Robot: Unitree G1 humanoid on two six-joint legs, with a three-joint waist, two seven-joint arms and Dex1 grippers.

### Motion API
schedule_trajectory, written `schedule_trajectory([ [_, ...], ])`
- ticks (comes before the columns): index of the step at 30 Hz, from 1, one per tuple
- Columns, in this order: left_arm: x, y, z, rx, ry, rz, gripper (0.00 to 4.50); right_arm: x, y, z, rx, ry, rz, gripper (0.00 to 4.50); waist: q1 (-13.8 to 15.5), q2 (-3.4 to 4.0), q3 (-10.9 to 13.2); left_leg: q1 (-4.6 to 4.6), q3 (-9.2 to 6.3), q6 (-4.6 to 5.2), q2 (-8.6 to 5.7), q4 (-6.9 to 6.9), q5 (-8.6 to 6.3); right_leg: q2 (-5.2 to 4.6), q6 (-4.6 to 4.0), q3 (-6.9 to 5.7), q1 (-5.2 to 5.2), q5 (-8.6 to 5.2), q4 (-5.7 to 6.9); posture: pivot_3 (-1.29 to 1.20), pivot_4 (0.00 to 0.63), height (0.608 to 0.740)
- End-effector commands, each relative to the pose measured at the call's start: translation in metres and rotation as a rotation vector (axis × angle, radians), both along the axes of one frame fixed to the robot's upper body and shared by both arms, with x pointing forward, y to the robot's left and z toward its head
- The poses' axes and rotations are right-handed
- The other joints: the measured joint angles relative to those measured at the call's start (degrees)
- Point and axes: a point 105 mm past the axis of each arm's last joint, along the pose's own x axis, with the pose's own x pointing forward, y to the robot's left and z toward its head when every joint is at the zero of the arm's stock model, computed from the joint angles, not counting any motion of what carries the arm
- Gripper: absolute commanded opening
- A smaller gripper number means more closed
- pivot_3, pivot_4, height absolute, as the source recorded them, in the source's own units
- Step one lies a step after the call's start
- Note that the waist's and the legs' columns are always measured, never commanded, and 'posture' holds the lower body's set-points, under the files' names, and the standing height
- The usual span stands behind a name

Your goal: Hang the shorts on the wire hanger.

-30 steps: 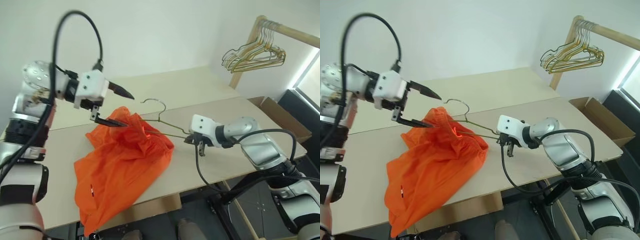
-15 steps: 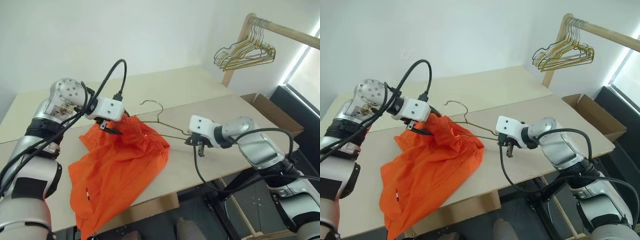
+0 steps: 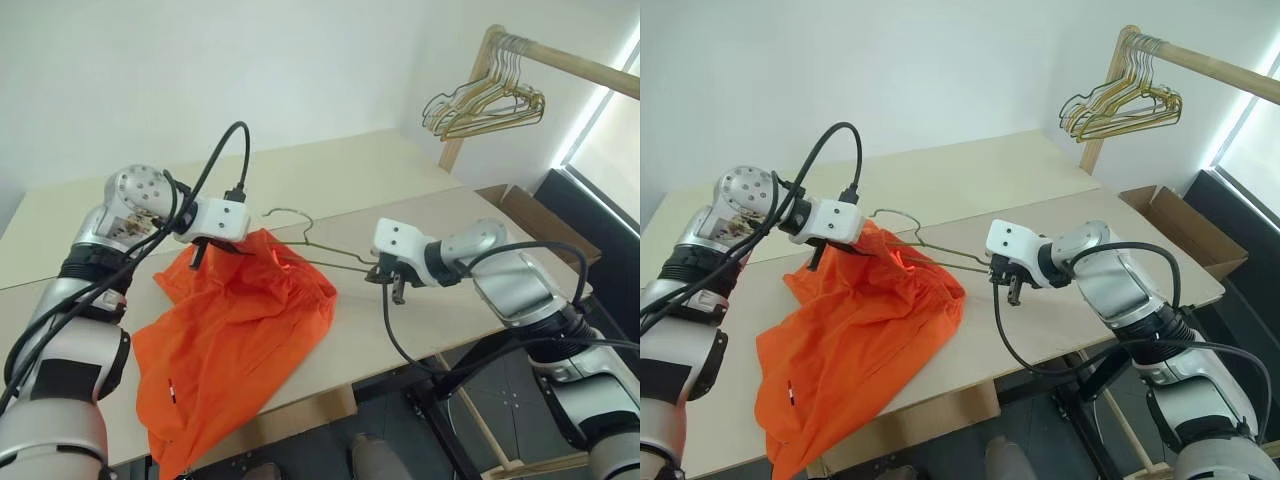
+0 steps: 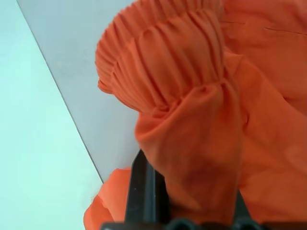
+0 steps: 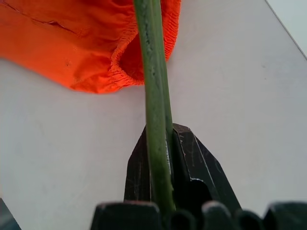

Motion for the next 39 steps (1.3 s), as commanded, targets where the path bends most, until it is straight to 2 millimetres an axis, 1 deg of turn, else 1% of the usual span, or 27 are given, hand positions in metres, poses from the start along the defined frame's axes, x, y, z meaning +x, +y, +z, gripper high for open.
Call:
schedule_trajectory([
  [1, -0.001, -0.007, 0.008, -0.037, -0.015, -0.034, 0.06, 0.001, 0.006, 0.025, 0.043, -0.061, 0.034, 0.00, 0.0, 0.00, 0.0, -0.01, 0.00, 0.00, 0.00, 0.00, 0.00, -0.01, 0.00, 0.00, -0.01, 0.00, 0.00, -0.22, 0.000, 0.740],
  [3, 0.000, -0.007, 0.011, -0.066, -0.011, -0.016, 0.00, 0.000, 0.003, 0.026, 0.040, -0.068, 0.040, 0.60, -0.1, 0.00, 0.0, -0.03, 0.00, 0.00, 0.00, 0.01, 0.00, -0.01, 0.00, 0.00, -0.02, 0.00, 0.00, -0.22, 0.000, 0.740],
  [4, 0.000, -0.007, 0.012, -0.083, 0.002, -0.007, 0.00, 0.000, 0.001, 0.026, 0.040, -0.068, 0.041, 0.82, -0.1, 0.00, 0.0, -0.03, 0.00, 0.00, 0.00, 0.01, 0.00, -0.01, 0.00, 0.00, -0.02, 0.00, 0.00, -0.23, 0.000, 0.740],
  [6, 0.000, -0.006, 0.014, -0.113, 0.026, 0.015, 0.00, -0.001, -0.005, 0.026, 0.043, -0.065, 0.024, 1.52, -0.1, 0.00, 0.0, -0.05, -0.01, 0.00, 0.00, 0.01, 0.00, -0.01, 0.00, -0.01, -0.04, 0.00, 0.00, -0.23, 0.000, 0.740],
  [10, 0.000, -0.001, 0.015, -0.146, 0.059, 0.056, 0.00, 0.004, -0.030, 0.030, 0.076, -0.066, -0.093, 2.89, -0.2, 0.00, 0.0, -0.08, 0.00, 0.00, 0.00, 0.02, 0.00, -0.02, 0.00, -0.01, -0.07, 0.00, 0.01, -0.23, 0.000, 0.740],
  [14, 0.000, 0.003, 0.014, -0.161, 0.081, 0.089, 0.00, 0.001, -0.058, 0.039, 0.134, -0.061, -0.200, 4.40, -0.2, 0.00, 0.0, -0.14, -0.01, 0.00, 0.00, 0.01, 0.00, -0.04, 0.00, 0.00, -0.15, 0.00, 0.02, -0.23, 0.000, 0.740],
  [15, 0.000, 0.004, 0.014, -0.162, 0.084, 0.096, 0.00, 0.000, -0.064, 0.041, 0.144, -0.062, -0.222, 4.48, -0.2, 0.00, 0.0, -0.16, -0.01, 0.00, 0.00, 0.01, 0.00, -0.04, 0.00, 0.00, -0.17, 0.00, 0.03, -0.23, 0.000, 0.740],
  [19, 0.003, 0.007, 0.013, -0.186, 0.101, 0.137, 0.00, -0.003, -0.094, 0.055, 0.242, -0.074, -0.348, 4.48, -0.2, 0.00, 0.0, -0.18, 0.00, 0.00, 0.00, 0.02, 0.00, -0.06, 0.00, 0.00, -0.17, 0.00, 0.04, -0.23, 0.004, 0.740],
  [21, 0.003, 0.007, 0.013, -0.212, 0.130, 0.158, 0.00, -0.011, -0.108, 0.059, 0.315, -0.057, -0.391, 4.48, -0.1, 0.00, 0.0, -0.16, -0.01, 0.01, 0.00, 0.01, 0.00, -0.06, 0.00, 0.01, -0.15, 0.00, 0.04, -0.23, 0.010, 0.740],
  [23, 0.003, 0.006, 0.012, -0.238, 0.171, 0.177, 0.00, -0.027, -0.115, 0.054, 0.362, -0.018, -0.386, 4.48, 0.1, 0.00, 0.0, -0.18, -0.01, 0.02, 0.00, 0.01, -0.01, -0.05, 0.00, 0.00, -0.15, 0.00, 0.04, -0.23, 0.013, 0.740],
  [25, 0.002, 0.006, 0.012, -0.252, 0.200, 0.188, 0.00, -0.041, -0.114, 0.046, 0.386, 0.022, -0.364, 4.48, 0.3, 0.00, 0.0, -0.20, -0.02, 0.02, 0.00, 0.02, -0.01, -0.05, 0.00, -0.01, -0.15, 0.00, 0.03, -0.23, 0.013, 0.740],
  [26, 0.001, 0.005, 0.013, -0.261, 0.216, 0.190, 0.00, -0.050, -0.107, 0.032, 0.400, 0.081, -0.340, 4.48, 0.3, 0.00, 0.0, -0.21, -0.02, 0.03, 0.00, 0.02, -0.01, -0.05, 0.00, -0.02, -0.14, 0.00, 0.03, -0.23, 0.012, 0.740],
  [27, 0.001, 0.005, 0.014, -0.266, 0.226, 0.190, 0.00, -0.057, -0.101, 0.022, 0.411, 0.121, -0.325, 4.48, 0.3, -0.01, 0.0, -0.19, -0.01, 0.03, 0.00, 0.03, -0.01, -0.07, 0.01, -0.02, -0.11, 0.00, 0.04, -0.23, 0.011, 0.740],
  [28, 0.001, 0.005, 0.017, -0.273, 0.235, 0.188, 0.00, -0.059, -0.087, 0.007, 0.426, 0.167, -0.313, 4.48, 0.1, -0.03, 0.0, -0.13, -0.02, 0.03, 0.01, 0.04, -0.01, -0.05, 0.01, -0.02, -0.04, 0.00, 0.04, -0.23, 0.008, 0.740],
  [29, 0.000, 0.004, 0.019, -0.279, 0.241, 0.186, 0.00, -0.060, -0.077, -0.002, 0.436, 0.194, -0.306, 4.48, -0.2, -0.04, 0.0, -0.02, -0.01, 0.04, 0.03, 0.03, -0.02, -0.03, 0.01, 0.00, 0.06, 0.00, 0.03, -0.23, 0.008, 0.740],
  [30, 0.000, 0.004, 0.020, -0.281, 0.243, 0.186, 0.00, -0.060, -0.071, -0.007, 0.442, 0.203, -0.305, 4.48, -0.4, -0.03, 0.0, 0.09, 0.00, 0.05, 0.07, 0.03, -0.02, -0.01, 0.02, 0.00, 0.19, 0.00, 0.02, -0.23, 0.005, 0.740],
  [32, 0.000, 0.003, 0.024, -0.297, 0.257, 0.184, 0.00, -0.051, -0.046, -0.021, 0.503, 0.234, -0.304, 4.48, -0.8, 0.02, -0.1, 0.32, 0.00, 0.05, 0.06, 0.02, -0.02, -0.08, 0.05, 0.05, 0.39, -0.02, 0.04, -0.23, 0.000, 0.740],
  [34, 0.000, 0.002, 0.028, -0.299, 0.255, 0.181, 0.00, -0.035, -0.013, -0.041, 0.557, 0.275, -0.327, 4.48, -1.4, 0.01, -0.1, 0.40, -0.01, 0.04, 0.07, 0.02, -0.02, -0.04, 0.05, 0.04, 0.43, -0.02, 0.05, -0.23, 0.000, 0.740],
  [37, 0.001, 0.002, 0.028, -0.291, 0.245, 0.182, 0.00, -0.016, 0.023, -0.060, 0.601, 0.321, -0.363, 4.48, -1.6, 0.05, -0.1, 0.41, -0.01, 0.04, 0.05, -0.01, -0.02, -0.04, 0.06, 0.10, 0.36, -0.01, 0.09, -0.23, 0.000, 0.740],
  [39, 0.000, 0.003, 0.029, -0.287, 0.244, 0.180, 0.00, -0.007, 0.039, -0.069, 0.629, 0.375, -0.375, 4.48, -1.6, 0.06, -0.1, 0.31, -0.01, 0.03, 0.03, -0.03, -0.02, -0.03, 0.06, 0.13, 0.24, -0.01, 0.12, -0.21, 0.000, 0.740],
])
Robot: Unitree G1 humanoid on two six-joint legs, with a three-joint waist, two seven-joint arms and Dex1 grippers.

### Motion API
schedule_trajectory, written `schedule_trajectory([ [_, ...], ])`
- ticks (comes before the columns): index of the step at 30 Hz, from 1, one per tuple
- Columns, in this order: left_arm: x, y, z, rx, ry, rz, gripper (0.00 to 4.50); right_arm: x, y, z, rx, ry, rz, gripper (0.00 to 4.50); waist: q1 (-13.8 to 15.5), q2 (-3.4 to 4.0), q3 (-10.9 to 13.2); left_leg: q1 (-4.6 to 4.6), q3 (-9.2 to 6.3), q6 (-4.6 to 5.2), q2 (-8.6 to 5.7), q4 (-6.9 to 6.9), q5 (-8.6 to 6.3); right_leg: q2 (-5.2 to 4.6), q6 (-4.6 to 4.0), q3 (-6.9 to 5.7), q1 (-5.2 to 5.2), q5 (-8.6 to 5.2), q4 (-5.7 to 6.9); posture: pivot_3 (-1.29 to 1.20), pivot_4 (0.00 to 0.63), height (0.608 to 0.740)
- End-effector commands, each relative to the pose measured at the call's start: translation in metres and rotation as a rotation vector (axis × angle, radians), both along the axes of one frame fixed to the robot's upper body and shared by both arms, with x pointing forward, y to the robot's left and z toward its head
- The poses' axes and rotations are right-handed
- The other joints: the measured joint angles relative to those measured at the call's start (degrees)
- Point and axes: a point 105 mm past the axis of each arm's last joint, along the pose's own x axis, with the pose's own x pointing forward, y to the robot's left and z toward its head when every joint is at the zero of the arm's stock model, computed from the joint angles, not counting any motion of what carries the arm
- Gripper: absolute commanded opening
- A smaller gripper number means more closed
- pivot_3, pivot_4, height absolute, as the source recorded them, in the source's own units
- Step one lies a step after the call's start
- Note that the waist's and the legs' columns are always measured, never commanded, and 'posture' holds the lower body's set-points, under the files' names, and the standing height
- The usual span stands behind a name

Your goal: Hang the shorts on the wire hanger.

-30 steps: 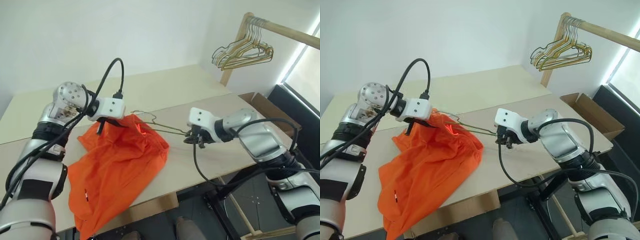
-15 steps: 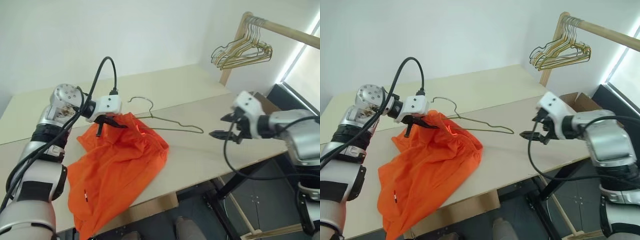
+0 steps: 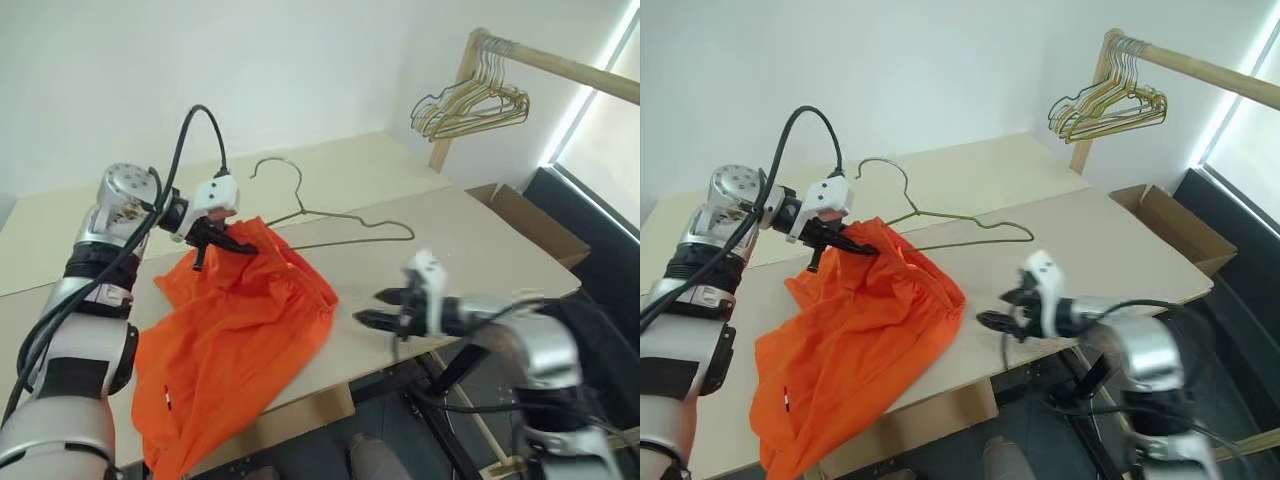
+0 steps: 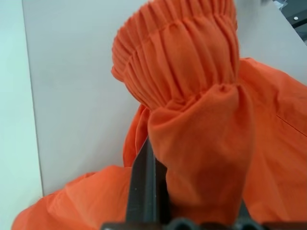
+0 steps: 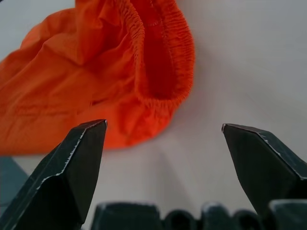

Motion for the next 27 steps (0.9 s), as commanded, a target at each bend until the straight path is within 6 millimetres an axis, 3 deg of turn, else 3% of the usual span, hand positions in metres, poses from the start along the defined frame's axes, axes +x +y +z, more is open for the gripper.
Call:
schedule_trajectory([
  [1, 0.000, 0.002, 0.017, -0.022, -0.052, -0.003, 0.00, 0.019, 0.013, -0.003, 0.018, 0.006, -0.035, 4.48, 0.0, 0.00, 0.0, -0.05, 0.00, -0.01, -0.01, 0.00, 0.01, 0.00, 0.00, 0.01, -0.04, 0.00, 0.01, -0.20, 0.000, 0.740],
  [7, -0.002, 0.005, 0.018, -0.014, -0.055, -0.001, 0.00, 0.010, 0.038, -0.007, 0.035, 0.016, 0.063, 4.48, 0.2, -0.02, 0.0, -0.40, -0.06, -0.01, -0.09, 0.09, 0.01, -0.03, 0.01, -0.04, -0.35, 0.01, 0.35, -0.18, 0.000, 0.740],
  [8, -0.002, 0.006, 0.018, -0.013, -0.057, 0.003, 0.00, 0.009, 0.039, -0.008, 0.037, 0.017, 0.074, 4.31, 0.2, -0.01, 0.0, -0.40, -0.06, -0.02, -0.09, 0.09, 0.01, -0.02, 0.01, -0.03, -0.38, 0.00, 0.41, -0.18, 0.000, 0.740],
  [10, -0.002, 0.007, 0.018, -0.012, -0.060, 0.008, 0.00, 0.007, 0.041, -0.007, 0.049, 0.004, 0.092, 3.92, 0.2, -0.01, 0.0, -0.37, -0.06, -0.02, -0.08, 0.09, 0.02, 0.00, 0.01, -0.02, -0.39, 0.00, 0.50, -0.18, 0.000, 0.740],
  [21, 0.002, 0.010, 0.016, -0.013, -0.072, 0.038, 0.00, 0.003, 0.024, -0.009, 0.033, 0.009, 0.066, 0.03, 0.1, -0.02, 0.0, -0.33, -0.06, -0.03, -0.08, 0.08, 0.02, 0.01, 0.01, -0.01, -0.39, 0.00, 0.56, -0.19, 0.000, 0.740],
  [27, -0.003, 0.018, 0.013, -0.014, -0.064, 0.021, 0.00, 0.003, -0.003, 0.001, 0.003, -0.007, 0.076, 0.03, 0.1, -0.02, 0.0, -0.33, -0.06, -0.02, -0.08, 0.09, 0.02, 0.01, 0.02, -0.02, -0.37, 0.00, 0.54, -0.21, 0.000, 0.740],
])
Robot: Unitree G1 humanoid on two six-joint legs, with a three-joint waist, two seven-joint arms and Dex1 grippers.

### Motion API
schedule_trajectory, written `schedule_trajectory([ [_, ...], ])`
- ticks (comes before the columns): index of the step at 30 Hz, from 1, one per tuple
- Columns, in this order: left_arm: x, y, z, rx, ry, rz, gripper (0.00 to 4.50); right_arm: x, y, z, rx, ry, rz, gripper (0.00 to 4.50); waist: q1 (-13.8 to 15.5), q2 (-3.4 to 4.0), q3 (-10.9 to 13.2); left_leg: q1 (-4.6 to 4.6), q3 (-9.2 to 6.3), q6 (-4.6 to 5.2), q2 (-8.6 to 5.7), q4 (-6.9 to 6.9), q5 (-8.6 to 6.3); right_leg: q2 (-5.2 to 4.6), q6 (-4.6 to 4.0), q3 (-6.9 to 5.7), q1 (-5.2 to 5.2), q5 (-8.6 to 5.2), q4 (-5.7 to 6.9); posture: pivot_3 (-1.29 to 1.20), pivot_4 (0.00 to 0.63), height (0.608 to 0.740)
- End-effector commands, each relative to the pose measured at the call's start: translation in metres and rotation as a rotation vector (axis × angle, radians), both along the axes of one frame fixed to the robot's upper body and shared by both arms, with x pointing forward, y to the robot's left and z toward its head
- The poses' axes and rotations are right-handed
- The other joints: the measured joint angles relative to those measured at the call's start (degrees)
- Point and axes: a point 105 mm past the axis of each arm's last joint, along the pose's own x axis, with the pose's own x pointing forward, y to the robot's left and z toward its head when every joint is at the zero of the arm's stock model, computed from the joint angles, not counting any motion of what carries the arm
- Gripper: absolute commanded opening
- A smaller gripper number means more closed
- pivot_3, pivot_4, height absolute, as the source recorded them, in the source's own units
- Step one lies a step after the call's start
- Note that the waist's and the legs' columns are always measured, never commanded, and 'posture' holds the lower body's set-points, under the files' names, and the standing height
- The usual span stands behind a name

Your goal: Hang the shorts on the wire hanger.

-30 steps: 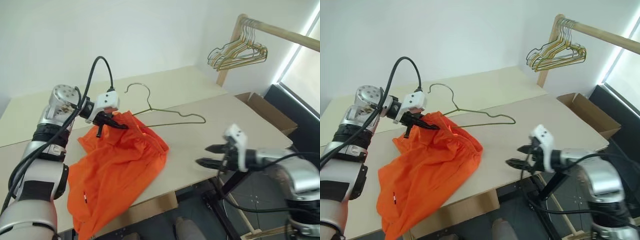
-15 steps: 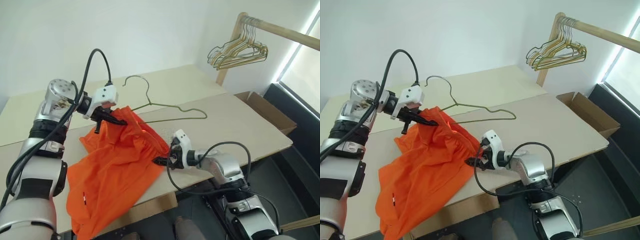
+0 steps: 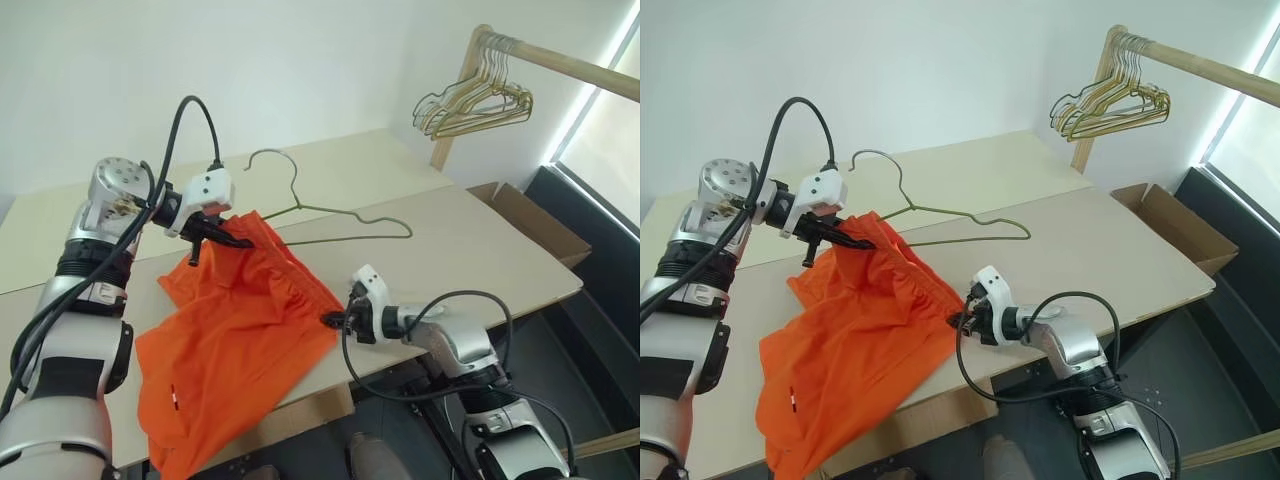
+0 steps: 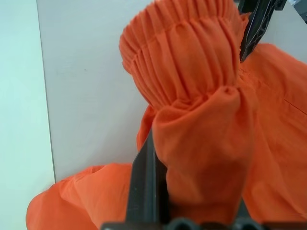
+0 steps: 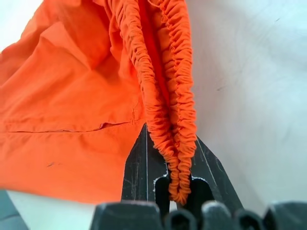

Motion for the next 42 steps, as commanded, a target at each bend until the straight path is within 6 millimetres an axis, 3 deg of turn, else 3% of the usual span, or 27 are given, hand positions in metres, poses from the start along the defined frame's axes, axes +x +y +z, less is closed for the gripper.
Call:
schedule_trajectory([
  [1, -0.006, 0.012, 0.010, -0.024, -0.049, -0.021, 0.00, 0.004, -0.022, 0.023, 0.002, -0.049, 0.007, 0.03, 0.0, 0.00, 0.0, 0.00, 0.00, 0.00, 0.00, 0.00, 0.00, -0.01, 0.00, 0.00, 0.00, 0.00, -0.01, -0.21, 0.000, 0.740],
  [7, -0.015, 0.033, -0.007, 0.053, -0.050, -0.037, 0.00, 0.006, -0.068, 0.044, -0.080, -0.083, 0.037, 0.03, 0.0, -0.01, 0.0, 0.00, 0.01, 0.00, 0.01, 0.01, 0.00, -0.03, 0.01, -0.01, 0.00, -0.01, -0.27, -0.22, 0.000, 0.740],
  [16, -0.009, 0.050, -0.018, 0.107, -0.046, 0.048, 0.00, 0.005, -0.096, 0.058, -0.137, -0.108, 0.062, 0.03, 0.1, -0.02, 0.0, -0.01, 0.01, 0.01, 0.01, 0.01, 0.00, -0.06, 0.04, -0.03, 0.05, -0.03, -0.30, -0.22, 0.000, 0.740],
  [34, -0.015, 0.095, -0.048, 0.394, -0.040, 0.111, 0.00, 0.001, -0.111, 0.064, -0.186, -0.141, 0.106, 0.03, 0.0, -0.02, 0.0, 0.00, 0.01, 0.01, 0.01, 0.01, -0.01, -0.09, 0.05, -0.04, 0.05, -0.03, -0.30, -0.23, 0.000, 0.740],
  [42, -0.015, 0.079, -0.054, 0.366, -0.021, 0.046, 0.00, -0.003, -0.096, 0.077, -0.161, -0.201, 0.174, 0.03, 0.0, -0.02, 0.0, -0.02, 0.01, 0.01, 0.01, 0.02, -0.01, -0.09, 0.06, -0.06, 0.04, -0.04, -0.29, -0.24, 0.001, 0.740],
])
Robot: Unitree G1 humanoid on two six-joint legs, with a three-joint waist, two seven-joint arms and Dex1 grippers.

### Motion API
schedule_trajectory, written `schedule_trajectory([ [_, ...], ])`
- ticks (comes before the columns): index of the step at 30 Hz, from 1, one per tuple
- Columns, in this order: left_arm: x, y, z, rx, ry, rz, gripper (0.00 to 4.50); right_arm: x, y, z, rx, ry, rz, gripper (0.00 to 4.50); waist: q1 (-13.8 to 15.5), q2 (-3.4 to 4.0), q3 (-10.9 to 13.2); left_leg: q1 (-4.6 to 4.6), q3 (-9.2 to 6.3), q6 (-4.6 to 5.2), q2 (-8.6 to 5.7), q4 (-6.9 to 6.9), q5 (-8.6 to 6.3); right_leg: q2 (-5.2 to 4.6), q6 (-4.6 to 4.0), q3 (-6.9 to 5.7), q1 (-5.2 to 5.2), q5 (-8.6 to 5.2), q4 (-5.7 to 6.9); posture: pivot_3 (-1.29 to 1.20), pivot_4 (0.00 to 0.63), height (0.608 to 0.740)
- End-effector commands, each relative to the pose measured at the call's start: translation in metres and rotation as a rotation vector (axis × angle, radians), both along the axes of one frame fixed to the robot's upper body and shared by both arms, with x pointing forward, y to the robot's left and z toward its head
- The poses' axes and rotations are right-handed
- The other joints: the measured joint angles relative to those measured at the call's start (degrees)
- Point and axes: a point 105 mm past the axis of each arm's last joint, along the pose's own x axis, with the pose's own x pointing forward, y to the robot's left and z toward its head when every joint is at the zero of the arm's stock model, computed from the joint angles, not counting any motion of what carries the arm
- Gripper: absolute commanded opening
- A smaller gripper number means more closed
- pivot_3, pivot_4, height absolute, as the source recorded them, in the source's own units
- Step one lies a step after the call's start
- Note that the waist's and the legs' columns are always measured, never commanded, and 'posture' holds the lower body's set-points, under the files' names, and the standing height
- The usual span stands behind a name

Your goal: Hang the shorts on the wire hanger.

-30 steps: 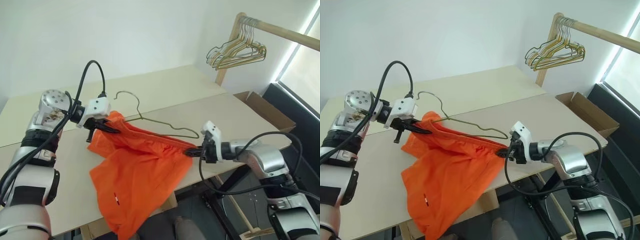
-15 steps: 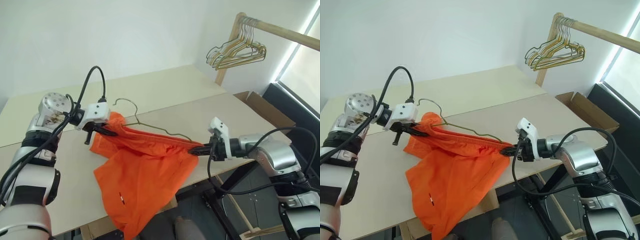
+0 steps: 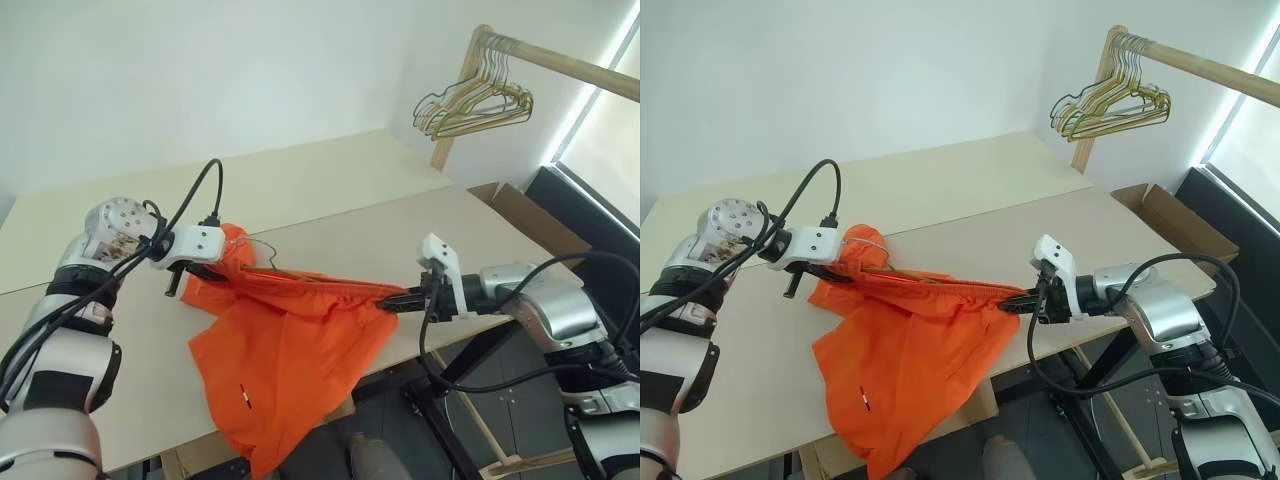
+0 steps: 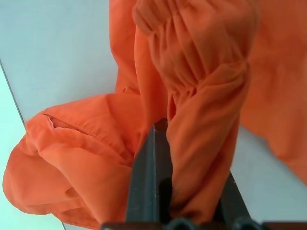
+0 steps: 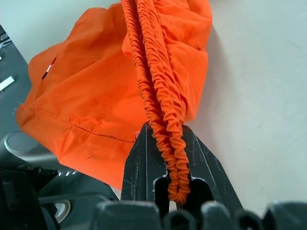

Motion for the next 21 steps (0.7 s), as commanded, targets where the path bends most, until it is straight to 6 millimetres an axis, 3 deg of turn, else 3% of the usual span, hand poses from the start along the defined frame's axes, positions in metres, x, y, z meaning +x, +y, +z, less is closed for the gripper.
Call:
schedule_trajectory([
  [1, -0.005, 0.030, 0.007, 0.033, 0.028, 0.099, 0.00, 0.007, -0.018, 0.018, -0.032, -0.083, -0.053, 0.32, 0.0, 0.00, 0.0, 0.00, 0.00, 0.00, 0.00, 0.00, 0.00, 0.00, 0.00, 0.00, 0.00, 0.00, 0.00, -0.24, 0.002, 0.740],
  [6, 0.002, 0.005, 0.016, -0.077, 0.038, 0.078, 0.00, 0.008, -0.009, 0.026, -0.028, -0.118, -0.043, 1.88, -0.1, 0.00, 0.0, -0.02, 0.01, 0.00, 0.00, 0.00, 0.00, 0.01, 0.02, 0.00, -0.05, -0.01, 0.02, -0.24, 0.002, 0.740],
  [14, 0.004, -0.009, 0.020, -0.122, 0.050, 0.044, 0.00, 0.008, -0.005, 0.046, -0.014, -0.176, -0.075, 4.49, -0.1, 0.00, 0.0, -0.08, 0.00, 0.00, -0.01, 0.02, 0.00, -0.03, 0.02, -0.04, -0.04, -0.01, 0.01, -0.25, 0.001, 0.740],
  [18, 0.004, -0.014, 0.022, -0.128, 0.049, 0.025, 0.00, 0.001, 0.012, 0.066, -0.038, -0.226, -0.030, 4.49, -0.3, 0.00, 0.0, -0.06, 0.00, 0.00, -0.01, 0.02, 0.00, -0.04, 0.02, -0.01, -0.06, -0.01, 0.02, -0.26, 0.000, 0.740],
  [21, 0.007, -0.019, 0.024, -0.140, 0.040, 0.018, 0.00, 0.000, 0.026, 0.062, -0.170, -0.201, -0.022, 4.49, -0.5, -0.01, 0.0, -0.08, 0.01, 0.00, 0.00, 0.02, 0.00, -0.05, 0.02, 0.01, -0.12, -0.01, 0.04, -0.26, 0.000, 0.740],
])
